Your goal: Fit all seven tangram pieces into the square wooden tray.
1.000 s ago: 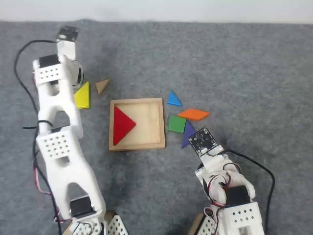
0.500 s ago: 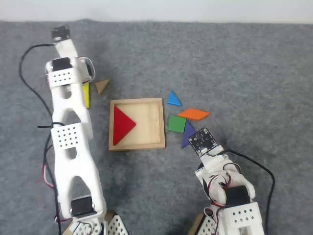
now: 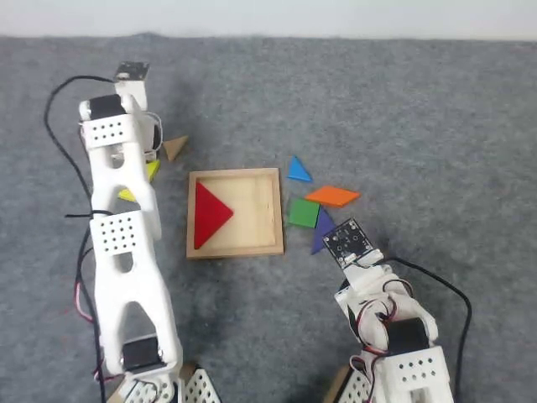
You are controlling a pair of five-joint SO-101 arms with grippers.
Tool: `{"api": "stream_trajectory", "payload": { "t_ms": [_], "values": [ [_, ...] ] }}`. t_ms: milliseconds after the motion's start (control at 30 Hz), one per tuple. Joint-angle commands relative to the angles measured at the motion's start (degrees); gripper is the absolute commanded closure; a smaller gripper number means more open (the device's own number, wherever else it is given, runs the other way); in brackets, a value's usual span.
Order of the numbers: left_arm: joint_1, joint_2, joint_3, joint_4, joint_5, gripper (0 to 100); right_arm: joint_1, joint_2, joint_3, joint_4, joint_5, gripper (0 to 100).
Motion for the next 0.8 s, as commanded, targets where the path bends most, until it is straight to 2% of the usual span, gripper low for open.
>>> {"api": "stream_trajectory", "payload": {
  "t_ms": [0, 100, 300, 533, 633, 767],
  "values": [
    [-2.1, -2.9, 2.8, 2.4, -1.7, 99, 0.6, 0.4, 0.2, 0.1, -0.3, 99.2],
    [-3.0, -6.9, 9.5, 2.5, -1.7, 99, 0.6, 0.4, 0.2, 0.1, -0.3, 99.2],
    [-2.7, -21.1, 31.4, 1.8, -4.4, 99, 0.6, 0.4, 0.2, 0.1, -0.3, 99.2],
    [-6.2, -32.5, 52.0, -5.4, -6.7, 99, 0.6, 0.4, 0.2, 0.1, -0.3, 99.2],
    [-6.2, -38.0, 60.1, -6.0, -9.8, 99, 0.6, 0.4, 0.2, 0.1, -0.3, 99.2],
    [-5.7, -46.9, 74.2, -12.0, -11.0, 99, 0.6, 0.4, 0.2, 0.1, -0.3, 99.2]
  ]
}}
